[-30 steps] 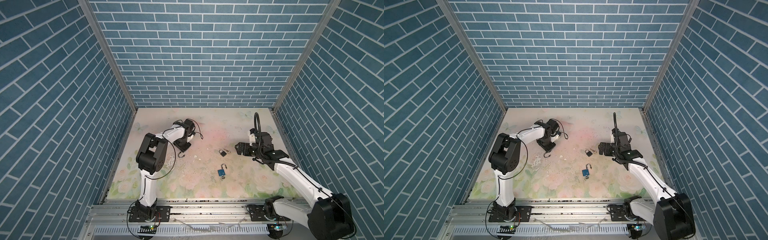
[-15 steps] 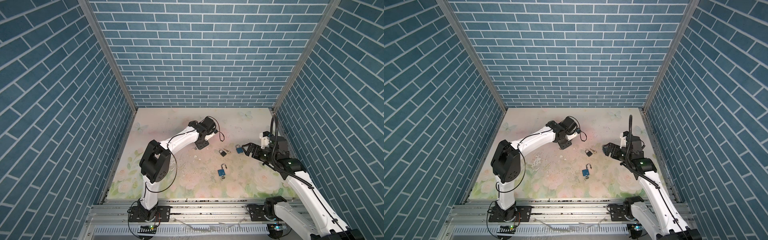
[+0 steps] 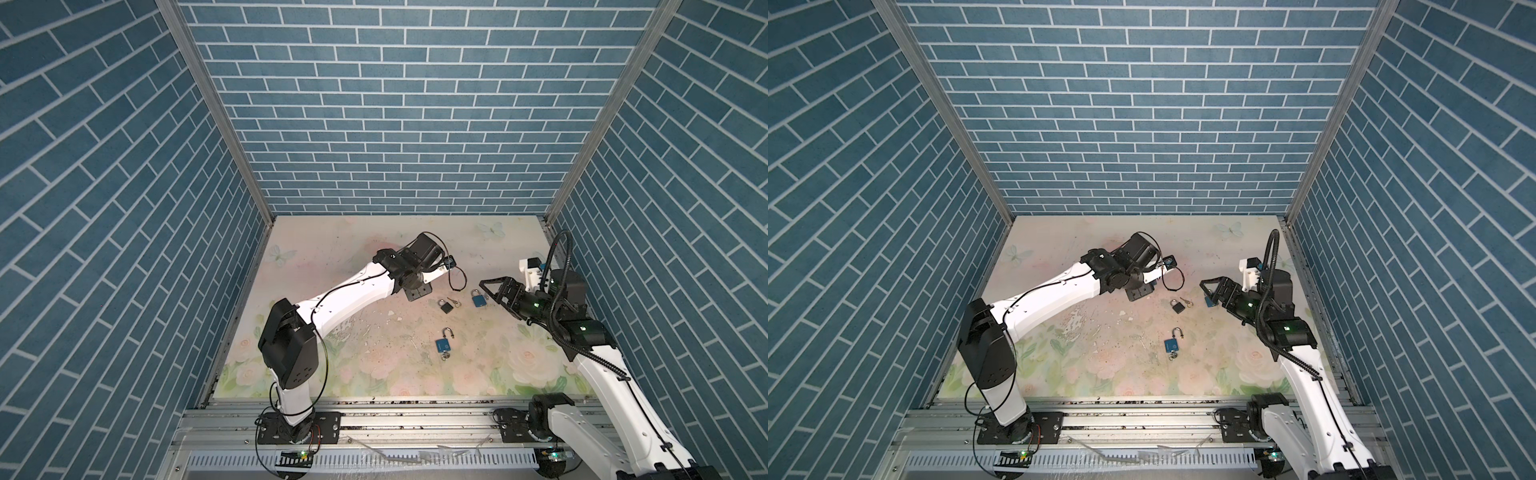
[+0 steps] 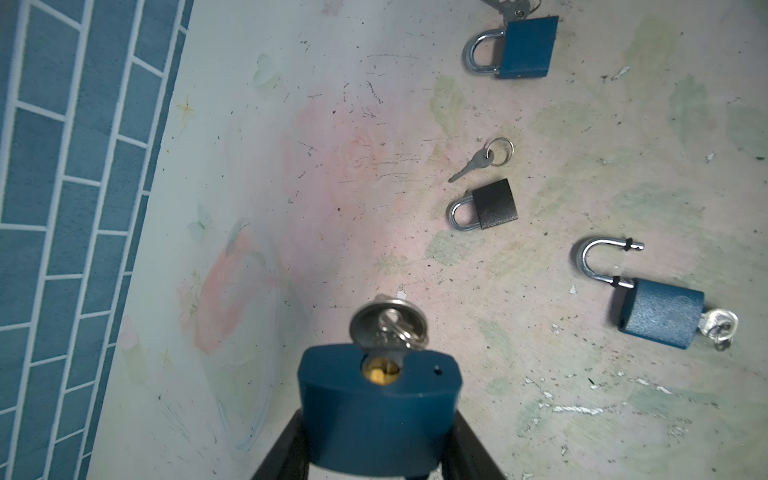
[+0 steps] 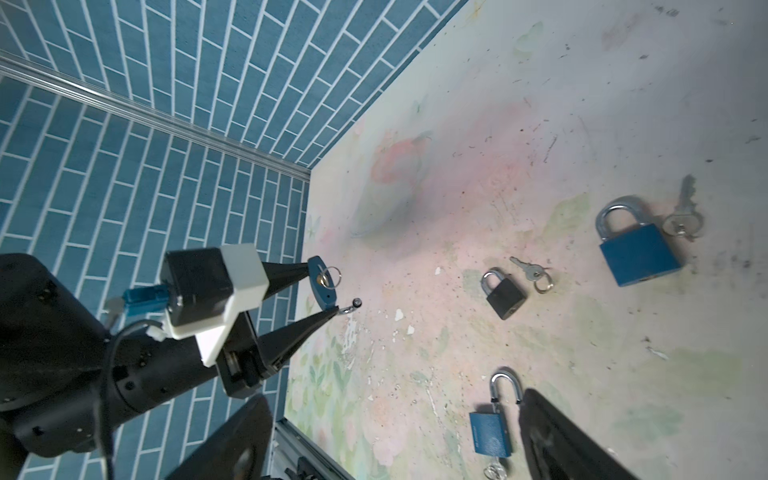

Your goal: Lock with the key

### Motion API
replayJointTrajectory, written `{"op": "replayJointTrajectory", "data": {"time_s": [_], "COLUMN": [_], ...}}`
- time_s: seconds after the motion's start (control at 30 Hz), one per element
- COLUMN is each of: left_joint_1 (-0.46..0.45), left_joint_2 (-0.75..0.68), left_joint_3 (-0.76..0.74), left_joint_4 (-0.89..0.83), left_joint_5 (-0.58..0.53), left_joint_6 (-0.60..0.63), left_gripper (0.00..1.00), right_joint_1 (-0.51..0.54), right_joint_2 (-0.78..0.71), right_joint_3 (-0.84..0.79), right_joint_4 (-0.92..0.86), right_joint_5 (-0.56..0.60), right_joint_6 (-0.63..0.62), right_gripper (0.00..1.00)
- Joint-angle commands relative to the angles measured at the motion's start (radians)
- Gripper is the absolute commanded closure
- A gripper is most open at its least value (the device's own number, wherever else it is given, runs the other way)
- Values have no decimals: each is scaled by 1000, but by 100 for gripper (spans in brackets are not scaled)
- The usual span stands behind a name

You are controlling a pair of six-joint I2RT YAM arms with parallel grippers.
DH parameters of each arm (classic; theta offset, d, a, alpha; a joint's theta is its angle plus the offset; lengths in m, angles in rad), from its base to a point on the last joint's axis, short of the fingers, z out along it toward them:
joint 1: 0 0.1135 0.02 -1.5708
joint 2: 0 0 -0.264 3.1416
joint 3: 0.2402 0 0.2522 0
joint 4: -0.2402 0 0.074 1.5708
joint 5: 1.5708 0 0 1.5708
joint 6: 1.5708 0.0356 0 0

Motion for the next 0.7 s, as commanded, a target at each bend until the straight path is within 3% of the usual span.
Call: {"op": "replayJointTrajectory", "data": {"time_s": [0.0,0.67], "left_joint_1": [-33,-112], "left_joint_2": [-60,-152], "left_joint_3": [-30,-110], "left_joint_4": [64,188], "left_joint_5": [-1,-12], "left_joint_6": [14,23], "left_gripper": [67,67], "right_joint_1": [-6,43], "right_joint_2": [26,241], "right_joint_3": [5,93], "right_joint_4": [91,193], "right_joint_5": [-53,-162], "right_joint_6": [75,98], "right_gripper": [9,15]}}
